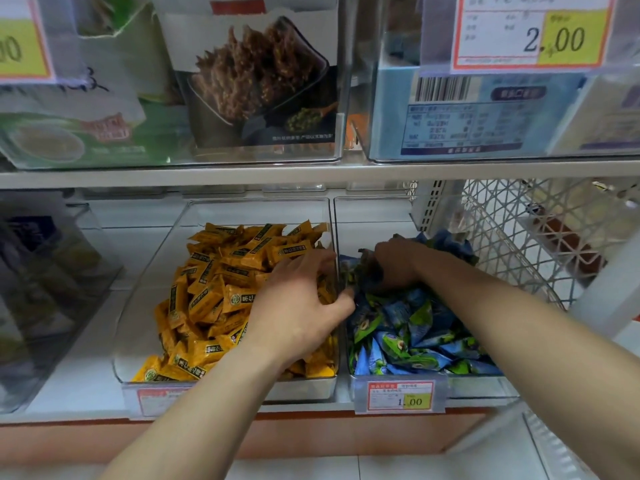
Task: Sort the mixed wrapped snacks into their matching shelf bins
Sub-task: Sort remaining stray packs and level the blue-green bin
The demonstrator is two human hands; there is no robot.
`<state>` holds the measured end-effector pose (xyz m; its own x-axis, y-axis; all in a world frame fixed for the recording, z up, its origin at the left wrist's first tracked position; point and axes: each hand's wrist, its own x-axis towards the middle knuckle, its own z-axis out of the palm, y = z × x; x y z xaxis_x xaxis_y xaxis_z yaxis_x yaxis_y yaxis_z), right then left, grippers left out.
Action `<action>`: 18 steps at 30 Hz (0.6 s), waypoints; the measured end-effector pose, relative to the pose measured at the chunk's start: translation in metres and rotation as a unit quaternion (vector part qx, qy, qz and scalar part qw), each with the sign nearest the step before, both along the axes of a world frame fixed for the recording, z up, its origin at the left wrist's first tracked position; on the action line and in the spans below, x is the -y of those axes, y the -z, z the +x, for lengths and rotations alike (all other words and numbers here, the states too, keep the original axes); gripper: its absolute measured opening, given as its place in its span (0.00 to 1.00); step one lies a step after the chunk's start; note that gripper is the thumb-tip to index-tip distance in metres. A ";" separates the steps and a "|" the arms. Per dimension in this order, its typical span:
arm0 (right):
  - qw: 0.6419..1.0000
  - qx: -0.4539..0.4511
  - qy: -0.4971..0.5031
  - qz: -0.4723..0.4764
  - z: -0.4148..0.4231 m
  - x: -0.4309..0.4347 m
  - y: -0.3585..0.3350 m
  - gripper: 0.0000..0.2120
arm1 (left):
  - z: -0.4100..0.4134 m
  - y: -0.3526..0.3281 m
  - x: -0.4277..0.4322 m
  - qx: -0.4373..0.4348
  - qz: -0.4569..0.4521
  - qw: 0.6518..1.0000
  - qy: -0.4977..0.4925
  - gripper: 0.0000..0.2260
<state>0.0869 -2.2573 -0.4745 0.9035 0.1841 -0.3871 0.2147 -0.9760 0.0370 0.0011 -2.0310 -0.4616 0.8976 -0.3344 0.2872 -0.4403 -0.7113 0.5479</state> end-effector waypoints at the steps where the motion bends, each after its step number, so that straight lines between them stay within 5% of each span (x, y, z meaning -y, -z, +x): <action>1: 1.000 0.012 -0.006 0.015 -0.002 0.002 0.004 0.24 | 0.000 0.000 0.000 0.000 -0.001 1.000 0.001 0.25; 6: 0.984 -0.002 0.027 0.176 -0.010 0.017 0.000 0.25 | 0.000 -0.001 0.001 -0.006 0.004 1.000 0.002 0.25; 11: 0.969 0.124 0.025 0.212 -0.021 0.027 -0.024 0.10 | 0.001 -0.004 0.000 -0.014 0.008 1.000 0.004 0.24; 18: 0.906 0.198 0.123 0.352 -0.047 0.034 -0.050 0.20 | -0.006 -0.016 0.012 0.036 0.019 0.999 -0.028 0.25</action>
<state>0.0400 -2.2910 -0.4242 0.9931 0.0337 0.1123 0.0937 -0.8038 -0.5875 -0.0052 -2.0435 -0.4461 0.8932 -0.2952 0.3393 -0.4355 -0.7557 0.4892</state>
